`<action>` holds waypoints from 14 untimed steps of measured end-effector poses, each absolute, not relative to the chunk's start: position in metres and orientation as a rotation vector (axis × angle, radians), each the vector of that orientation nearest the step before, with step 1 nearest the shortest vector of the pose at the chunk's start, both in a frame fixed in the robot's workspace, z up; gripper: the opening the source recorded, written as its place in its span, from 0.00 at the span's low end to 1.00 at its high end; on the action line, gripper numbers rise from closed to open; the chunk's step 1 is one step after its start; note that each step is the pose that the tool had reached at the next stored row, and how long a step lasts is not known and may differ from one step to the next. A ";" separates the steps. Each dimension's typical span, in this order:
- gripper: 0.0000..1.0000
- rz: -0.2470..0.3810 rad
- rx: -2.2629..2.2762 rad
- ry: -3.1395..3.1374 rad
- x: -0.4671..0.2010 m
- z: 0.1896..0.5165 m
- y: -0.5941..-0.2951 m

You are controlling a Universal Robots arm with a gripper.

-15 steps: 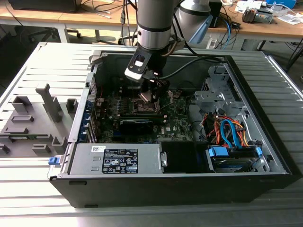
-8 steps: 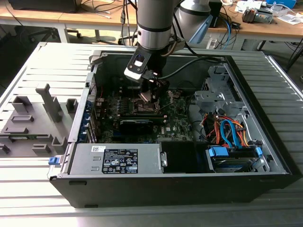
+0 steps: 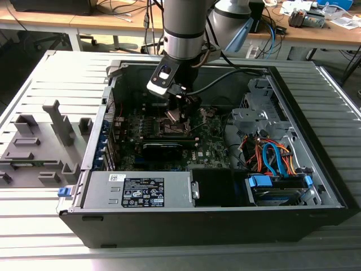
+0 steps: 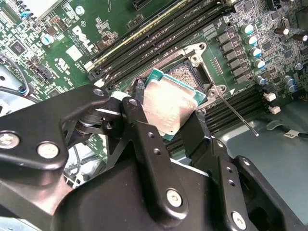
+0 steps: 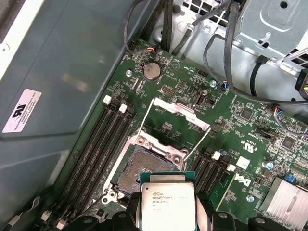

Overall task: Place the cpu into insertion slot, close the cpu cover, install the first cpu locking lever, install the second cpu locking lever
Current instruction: 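Place the cpu into insertion slot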

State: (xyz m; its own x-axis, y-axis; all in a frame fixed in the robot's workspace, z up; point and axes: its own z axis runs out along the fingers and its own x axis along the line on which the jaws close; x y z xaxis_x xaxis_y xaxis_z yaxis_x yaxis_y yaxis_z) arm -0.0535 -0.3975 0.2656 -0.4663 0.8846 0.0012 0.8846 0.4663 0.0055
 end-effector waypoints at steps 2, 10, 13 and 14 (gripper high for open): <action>0.54 0.008 1.629 2.684 -0.054 0.265 -0.397; 0.54 0.008 1.660 2.665 -0.053 0.265 -0.397; 0.54 0.008 1.675 2.655 -0.054 0.265 -0.398; 0.54 0.008 1.682 2.651 -0.054 0.265 -0.397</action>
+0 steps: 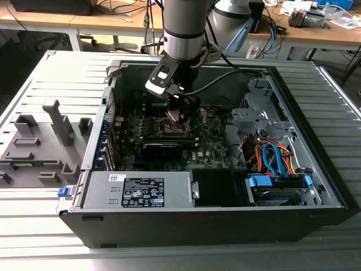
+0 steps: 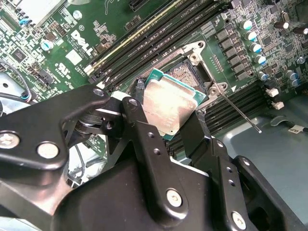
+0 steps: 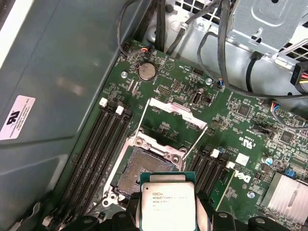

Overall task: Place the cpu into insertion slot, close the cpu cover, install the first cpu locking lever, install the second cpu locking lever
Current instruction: 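Place the cpu into insertion slot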

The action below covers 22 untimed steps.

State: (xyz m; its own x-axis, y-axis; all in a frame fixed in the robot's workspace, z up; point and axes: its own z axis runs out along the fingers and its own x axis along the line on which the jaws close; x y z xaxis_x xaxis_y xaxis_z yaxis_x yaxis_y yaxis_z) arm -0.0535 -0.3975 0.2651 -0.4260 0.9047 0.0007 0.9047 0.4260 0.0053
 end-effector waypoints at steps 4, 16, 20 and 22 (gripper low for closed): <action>0.54 0.007 1.699 2.640 -0.053 0.265 -0.397; 0.54 0.006 1.785 2.582 -0.053 0.264 -0.397; 0.54 0.005 1.808 2.565 -0.053 0.264 -0.397; 0.54 0.005 1.819 2.557 -0.053 0.264 -0.397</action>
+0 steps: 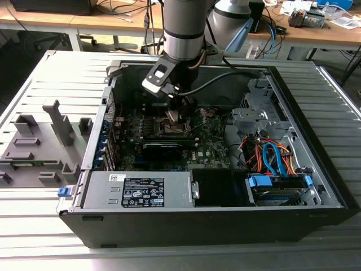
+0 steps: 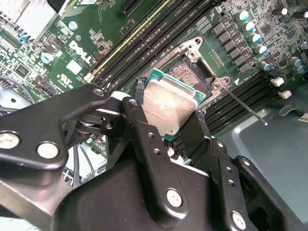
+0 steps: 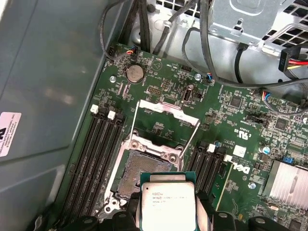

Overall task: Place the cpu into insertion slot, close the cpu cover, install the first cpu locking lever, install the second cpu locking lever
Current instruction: 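Place the cpu into insertion slot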

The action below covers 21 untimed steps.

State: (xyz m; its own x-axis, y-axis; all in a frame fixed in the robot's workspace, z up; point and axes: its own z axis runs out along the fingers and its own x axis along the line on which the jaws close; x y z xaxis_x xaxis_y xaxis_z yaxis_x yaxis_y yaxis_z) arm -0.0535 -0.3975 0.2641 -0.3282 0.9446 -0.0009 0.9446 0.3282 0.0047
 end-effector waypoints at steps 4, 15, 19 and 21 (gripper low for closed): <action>0.54 0.005 1.832 2.547 -0.053 0.264 -0.397; 0.54 0.004 1.871 2.518 -0.053 0.264 -0.397; 0.54 0.003 1.888 2.505 -0.054 0.263 -0.397; 0.54 0.003 1.896 2.500 -0.054 0.263 -0.398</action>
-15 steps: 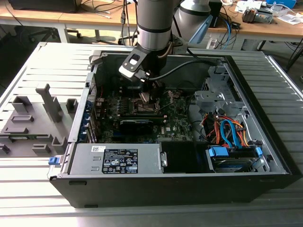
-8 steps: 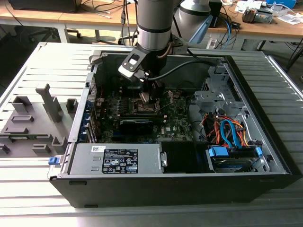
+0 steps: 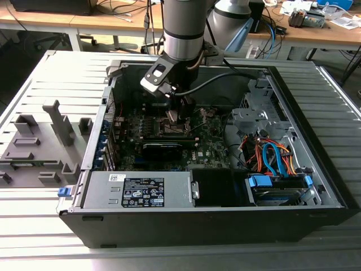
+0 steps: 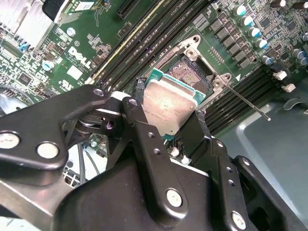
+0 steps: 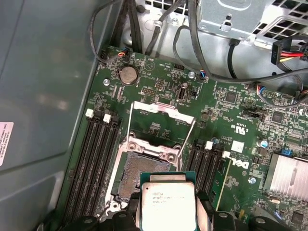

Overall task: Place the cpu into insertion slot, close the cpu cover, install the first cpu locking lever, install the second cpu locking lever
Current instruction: 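Place the cpu into insertion slot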

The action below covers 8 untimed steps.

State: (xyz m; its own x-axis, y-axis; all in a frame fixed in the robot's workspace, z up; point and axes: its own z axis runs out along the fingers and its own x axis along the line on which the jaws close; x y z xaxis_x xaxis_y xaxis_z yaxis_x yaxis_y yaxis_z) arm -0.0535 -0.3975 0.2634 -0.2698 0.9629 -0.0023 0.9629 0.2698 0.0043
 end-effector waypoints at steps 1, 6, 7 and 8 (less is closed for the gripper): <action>0.54 0.003 1.898 2.498 -0.053 0.263 -0.397; 0.54 0.003 1.913 2.486 -0.053 0.263 -0.397; 0.54 0.003 1.916 2.484 -0.053 0.263 -0.397; 0.54 0.003 1.918 2.482 -0.053 0.263 -0.397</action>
State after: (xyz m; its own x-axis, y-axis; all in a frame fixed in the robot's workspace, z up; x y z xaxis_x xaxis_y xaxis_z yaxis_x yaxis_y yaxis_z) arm -0.0535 -0.3975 0.2632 -0.2521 0.9677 -0.0025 0.9677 0.2521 0.0042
